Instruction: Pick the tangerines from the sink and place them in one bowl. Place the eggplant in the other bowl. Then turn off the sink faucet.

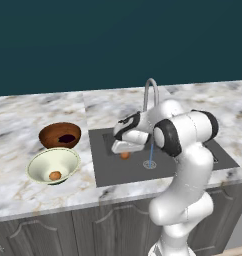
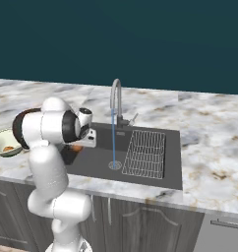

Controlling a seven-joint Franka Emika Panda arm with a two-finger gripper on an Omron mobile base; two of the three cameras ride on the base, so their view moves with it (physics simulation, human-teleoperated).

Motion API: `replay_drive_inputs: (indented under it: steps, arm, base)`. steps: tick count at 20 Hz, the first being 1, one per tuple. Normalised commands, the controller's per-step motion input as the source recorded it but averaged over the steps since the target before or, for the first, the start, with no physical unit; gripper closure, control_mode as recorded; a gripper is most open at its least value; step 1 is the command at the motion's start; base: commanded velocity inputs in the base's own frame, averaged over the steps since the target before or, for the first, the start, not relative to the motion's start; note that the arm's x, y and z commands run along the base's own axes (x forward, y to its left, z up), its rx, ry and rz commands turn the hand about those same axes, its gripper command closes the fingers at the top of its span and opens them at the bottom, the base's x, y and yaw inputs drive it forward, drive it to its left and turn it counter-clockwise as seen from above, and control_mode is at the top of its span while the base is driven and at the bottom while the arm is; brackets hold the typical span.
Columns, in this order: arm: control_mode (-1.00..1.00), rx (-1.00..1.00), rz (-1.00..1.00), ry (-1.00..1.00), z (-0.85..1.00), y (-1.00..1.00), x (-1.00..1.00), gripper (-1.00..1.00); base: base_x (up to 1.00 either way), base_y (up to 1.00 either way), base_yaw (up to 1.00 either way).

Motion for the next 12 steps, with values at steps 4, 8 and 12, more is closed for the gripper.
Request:
replay_drive_inputs:
  steps: [4,8,12]
  arm:
    - [-1.00,0.05,-0.02,-0.02,1.00,0.01,-0.54,1.00]
    - [-1.00,0.09,-0.02,0.06,1.00,0.17,-0.59,1.00]
    - [-1.00,0.13,0.00,0.08,0.78,0.25,-0.57,1.00]
  base:
    - [0.00,0.00,0.00]
    - [0.00,0.00,0.00]
    - [0.00,0.00,0.00]
